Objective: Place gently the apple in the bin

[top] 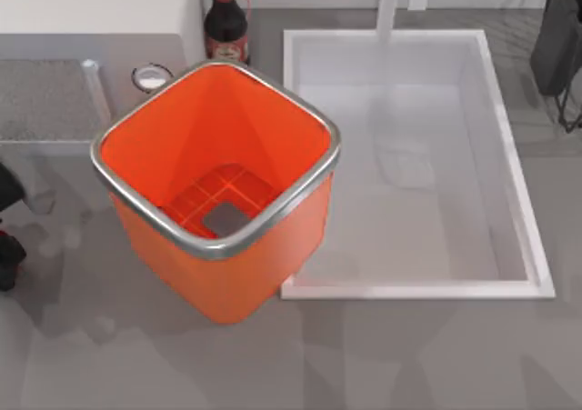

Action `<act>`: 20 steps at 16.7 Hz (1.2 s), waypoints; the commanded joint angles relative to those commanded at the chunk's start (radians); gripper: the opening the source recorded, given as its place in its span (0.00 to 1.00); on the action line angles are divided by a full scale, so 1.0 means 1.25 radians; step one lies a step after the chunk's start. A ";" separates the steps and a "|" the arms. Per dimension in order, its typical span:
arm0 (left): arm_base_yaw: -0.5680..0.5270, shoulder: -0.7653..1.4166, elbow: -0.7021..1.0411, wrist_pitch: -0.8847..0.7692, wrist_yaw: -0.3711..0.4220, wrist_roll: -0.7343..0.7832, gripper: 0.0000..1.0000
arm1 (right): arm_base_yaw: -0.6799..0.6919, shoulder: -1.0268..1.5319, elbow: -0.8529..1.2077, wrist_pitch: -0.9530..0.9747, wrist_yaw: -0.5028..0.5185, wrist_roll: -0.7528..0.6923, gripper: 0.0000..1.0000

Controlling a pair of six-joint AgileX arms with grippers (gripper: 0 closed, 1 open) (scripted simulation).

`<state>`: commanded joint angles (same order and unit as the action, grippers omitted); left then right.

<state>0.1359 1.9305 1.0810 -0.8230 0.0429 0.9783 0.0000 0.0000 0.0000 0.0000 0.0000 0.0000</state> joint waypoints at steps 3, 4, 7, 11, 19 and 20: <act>-0.013 0.015 -0.016 -0.103 0.028 0.024 0.00 | 0.000 0.000 0.000 0.000 0.000 0.000 1.00; -0.018 0.017 -0.008 -0.140 0.036 0.034 0.00 | 0.000 0.000 0.000 0.000 0.000 0.000 1.00; -0.029 -0.005 0.049 -0.241 0.046 0.058 0.00 | 0.000 0.000 0.000 0.000 0.000 0.000 1.00; -0.032 -0.071 0.168 -0.351 0.038 0.052 0.00 | 0.000 0.000 0.000 0.000 0.000 0.000 1.00; -0.002 -0.131 0.367 -0.414 -0.019 -0.014 0.00 | 0.000 0.000 0.000 0.000 0.000 0.000 1.00; -0.002 -0.128 0.371 -0.410 -0.022 -0.016 0.00 | 0.000 0.000 0.000 0.000 0.000 0.000 1.00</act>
<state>0.1334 1.7703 1.5453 -1.3354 0.0149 0.9584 0.0000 0.0000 0.0000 0.0000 0.0000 0.0000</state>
